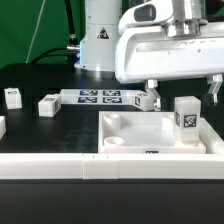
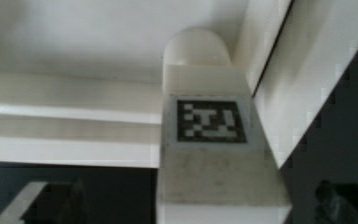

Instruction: Assemble one leg

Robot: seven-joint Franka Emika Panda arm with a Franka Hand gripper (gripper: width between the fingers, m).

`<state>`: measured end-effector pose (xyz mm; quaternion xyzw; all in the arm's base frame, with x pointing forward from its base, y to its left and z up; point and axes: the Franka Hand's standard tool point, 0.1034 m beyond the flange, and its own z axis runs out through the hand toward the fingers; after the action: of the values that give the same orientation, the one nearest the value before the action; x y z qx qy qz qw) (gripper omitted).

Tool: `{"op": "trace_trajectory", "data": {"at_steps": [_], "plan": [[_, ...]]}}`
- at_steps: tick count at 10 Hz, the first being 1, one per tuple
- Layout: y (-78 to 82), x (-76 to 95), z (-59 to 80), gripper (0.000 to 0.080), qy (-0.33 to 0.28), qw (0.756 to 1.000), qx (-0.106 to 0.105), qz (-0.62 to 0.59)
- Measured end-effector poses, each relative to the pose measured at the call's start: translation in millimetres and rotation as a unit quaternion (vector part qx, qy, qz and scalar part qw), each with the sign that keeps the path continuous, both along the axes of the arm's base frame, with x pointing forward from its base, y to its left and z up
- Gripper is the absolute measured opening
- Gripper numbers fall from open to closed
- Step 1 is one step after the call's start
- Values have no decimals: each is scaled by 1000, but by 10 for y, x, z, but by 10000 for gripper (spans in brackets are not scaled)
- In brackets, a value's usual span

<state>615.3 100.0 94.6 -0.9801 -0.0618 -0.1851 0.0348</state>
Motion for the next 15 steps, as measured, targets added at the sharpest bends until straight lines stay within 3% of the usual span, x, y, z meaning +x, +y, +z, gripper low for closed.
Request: {"op": "trace_trajectory", "data": {"at_steps": [2,3,6,9,11,12,13,15], "plan": [[0,1,-17,648,-1,1000,0,0],[21,-53,-58,648,43,999,0,4],[18,7,-35,648,181,983,-2,14],[13,122,-47,648,176,984,-2,13],[12,122,-49,393,176,984,-2,13],[13,124,-47,393,176,984,-2,13],[13,124,-48,289,177,984,-1,9],[13,123,-50,289,178,984,2,-5]]}}
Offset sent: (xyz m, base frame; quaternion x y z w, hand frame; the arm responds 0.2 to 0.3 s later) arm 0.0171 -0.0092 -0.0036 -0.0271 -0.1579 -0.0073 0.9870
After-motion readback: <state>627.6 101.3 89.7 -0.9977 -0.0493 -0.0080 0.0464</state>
